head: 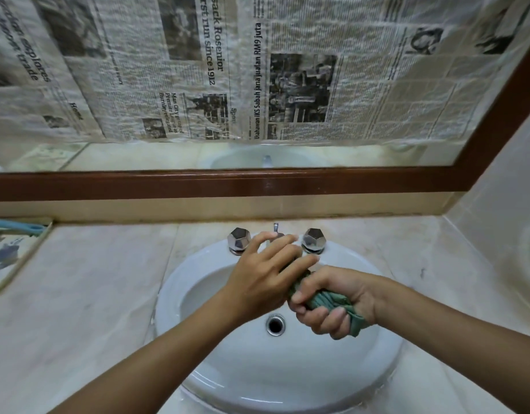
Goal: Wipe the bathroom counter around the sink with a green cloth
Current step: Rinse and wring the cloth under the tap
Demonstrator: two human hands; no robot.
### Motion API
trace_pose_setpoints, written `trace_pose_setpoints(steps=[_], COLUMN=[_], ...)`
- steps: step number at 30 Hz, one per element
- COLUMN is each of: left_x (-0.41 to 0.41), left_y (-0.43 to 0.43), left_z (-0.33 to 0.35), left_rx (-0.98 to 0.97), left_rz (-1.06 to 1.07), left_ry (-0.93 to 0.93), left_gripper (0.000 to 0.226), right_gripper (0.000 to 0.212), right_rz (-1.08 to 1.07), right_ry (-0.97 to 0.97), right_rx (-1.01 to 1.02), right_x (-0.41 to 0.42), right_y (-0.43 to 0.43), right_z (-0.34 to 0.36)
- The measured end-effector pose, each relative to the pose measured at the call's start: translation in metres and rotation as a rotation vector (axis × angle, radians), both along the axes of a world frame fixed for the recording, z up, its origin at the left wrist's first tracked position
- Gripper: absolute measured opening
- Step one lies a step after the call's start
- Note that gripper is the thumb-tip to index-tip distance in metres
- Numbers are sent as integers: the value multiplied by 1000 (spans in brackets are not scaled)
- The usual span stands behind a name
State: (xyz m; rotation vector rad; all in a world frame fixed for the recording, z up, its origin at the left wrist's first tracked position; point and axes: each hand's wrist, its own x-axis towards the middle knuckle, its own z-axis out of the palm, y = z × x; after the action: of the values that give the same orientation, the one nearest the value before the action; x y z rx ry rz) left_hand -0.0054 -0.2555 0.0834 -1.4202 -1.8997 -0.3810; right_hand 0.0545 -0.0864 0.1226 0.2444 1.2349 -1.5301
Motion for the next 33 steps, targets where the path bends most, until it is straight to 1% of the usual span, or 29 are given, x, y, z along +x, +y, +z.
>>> trace_pose_setpoints(steps=[2, 3, 4, 5, 6, 7, 9, 10, 12, 13, 15, 17, 18, 20, 21, 22, 23, 24, 25, 26, 27, 28, 29, 30, 31, 33], left_x=[-11, -15, -17, -16, -13, -11, -14, -18, -28, -32, -34, -33, -35, -36, -36, -36, -34, -31, -27, -21, -13, -6, -2, 0, 0, -4], left_y=[3, 3, 4, 5, 7, 11, 18, 21, 22, 21, 17, 11, 9, 4, 2, 0, -3, -7, -10, -13, -15, -15, -14, -11, -8, 0], left_z=[6, 9, 12, 15, 19, 22, 22, 21, 19, 19, 20, 21, 20, 17, 16, 15, 13, 9, 2, -5, -12, -20, -26, -31, -32, -21], left_rx=[-32, -89, -170, -264, -369, -456, -495, -492, -530, -583, -674, -700, -695, -701, -687, -649, -588, -514, -415, -305, -181, -76, -2, 43, 80, 179], left_rz=[-64, -62, -27, 43, 157, 282, 441, 450, 404, 371, 285, 222, 206, 207, 224, 255, 298, 336, 354, 352, 327, 287, 251, 227, 203, 114], left_ry=[3, -27, -85, -146, -219, -303, -614, -786, -1026, -1128, -1323, -1433, -1467, -1478, -1441, -1366, -1257, -1088, -861, -614, -411, -267, -172, -118, -90, -71], left_gripper=[28, 31, 38, 45, 51, 56, 60, 56, 43, 36, 29, 27, 27, 30, 32, 37, 45, 52, 56, 57, 56, 53, 50, 48, 44, 29], right_gripper=[14, 14, 14, 16, 19, 19, 16, 18, 38, 43, 43, 36, 37, 46, 52, 52, 44, 32, 23, 20, 21, 24, 26, 26, 25, 24], right_rz=[37, 26, 5, -22, -49, -77, -134, -88, 151, 236, 278, 307, 305, 282, 247, 198, 128, 16, -108, -217, -299, -349, -358, -326, -262, -101], right_ry=[-1, 10, 47, 137, 285, 477, 886, 1089, 1455, 1587, 1757, 1879, 1918, 1842, 1728, 1585, 1415, 1255, 1092, 907, 706, 507, 330, 191, 95, -17], right_rx=[2, 38, 98, 199, 347, 534, 875, 1006, 1217, 1257, 1229, 1173, 1138, 1107, 1106, 1087, 1018, 901, 775, 643, 503, 356, 203, 44, -112, -357], right_x=[-1, -2, -4, -6, -8, -11, -14, -15, -17, -18, -19, -18, -17, -20, -20, -21, -22, -23, -24, -24, -23, -22, -22, -23, -24, -25], right_y=[4, 7, 8, 7, 4, 0, -10, -12, -9, -6, -3, -5, -8, -11, -12, -14, -16, -17, -16, -14, -11, -7, -3, 1, 3, 4], right_z=[4, 5, 7, 8, 8, 6, -2, -8, -28, -35, -41, -43, -44, -49, -49, -47, -44, -42, -39, -36, -32, -29, -26, -24, -23, -20])
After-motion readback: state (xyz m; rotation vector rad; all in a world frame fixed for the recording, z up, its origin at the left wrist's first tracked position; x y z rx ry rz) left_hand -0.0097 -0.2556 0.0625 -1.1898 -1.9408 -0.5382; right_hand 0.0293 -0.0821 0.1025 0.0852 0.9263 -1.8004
